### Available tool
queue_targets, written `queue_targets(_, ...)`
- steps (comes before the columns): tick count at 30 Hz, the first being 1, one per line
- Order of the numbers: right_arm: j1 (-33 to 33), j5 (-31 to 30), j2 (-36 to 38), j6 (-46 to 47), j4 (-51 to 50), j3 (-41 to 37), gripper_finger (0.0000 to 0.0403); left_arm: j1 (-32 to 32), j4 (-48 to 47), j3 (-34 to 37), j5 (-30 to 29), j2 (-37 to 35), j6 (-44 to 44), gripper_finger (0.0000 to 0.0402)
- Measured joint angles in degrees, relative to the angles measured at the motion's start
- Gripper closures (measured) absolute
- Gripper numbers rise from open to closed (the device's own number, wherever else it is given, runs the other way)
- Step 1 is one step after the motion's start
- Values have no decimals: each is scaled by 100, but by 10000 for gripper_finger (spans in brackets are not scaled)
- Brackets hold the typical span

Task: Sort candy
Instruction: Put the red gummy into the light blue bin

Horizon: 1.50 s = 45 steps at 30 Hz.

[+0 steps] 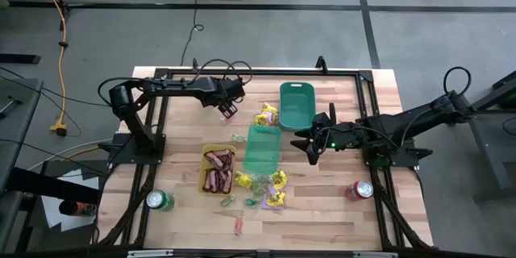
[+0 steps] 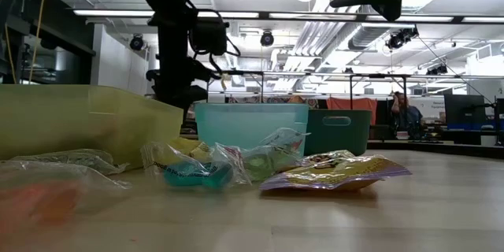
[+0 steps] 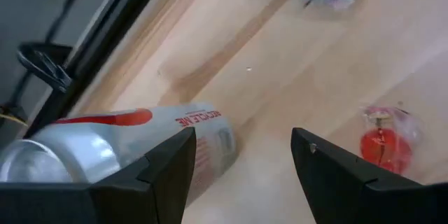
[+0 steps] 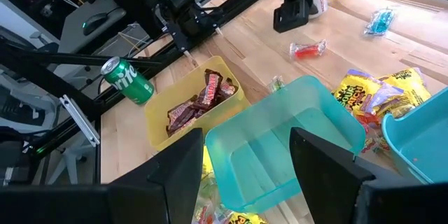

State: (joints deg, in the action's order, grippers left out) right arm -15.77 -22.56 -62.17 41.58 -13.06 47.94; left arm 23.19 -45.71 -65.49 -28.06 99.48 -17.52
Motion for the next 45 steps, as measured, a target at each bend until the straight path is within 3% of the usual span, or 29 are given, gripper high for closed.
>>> queue_targets(6, 0, -1, 0, 0, 0, 0, 195, -158, 237, 0, 1237, -15, -129, 179)
queue_targets(16, 0, -1, -2, 0, -3, 0, 195, -270, 359, 7, 1318, 123, -109, 179)
queue_targets(21, 0, -1, -2, 30, -4, 0, 195, -132, 419, 11, 2159, 473, 9, 179)
queue_targets(29, 0, -1, -4, 105, 0, 0, 195, -307, 469, 8, 2091, 801, -40, 184)
queue_targets(33, 0, -1, -4, 98, 0, 0, 195, -481, 404, 0, 1965, 805, 294, 231)
queue_targets(39, 0, -3, -4, 44, -1, 0, 195, -682, -128, 4, 2040, 700, 519, 382)
queue_targets(45, 0, -18, -17, -52, 1, 0, 195, -867, -68, 17, 1912, -339, 732, 377)
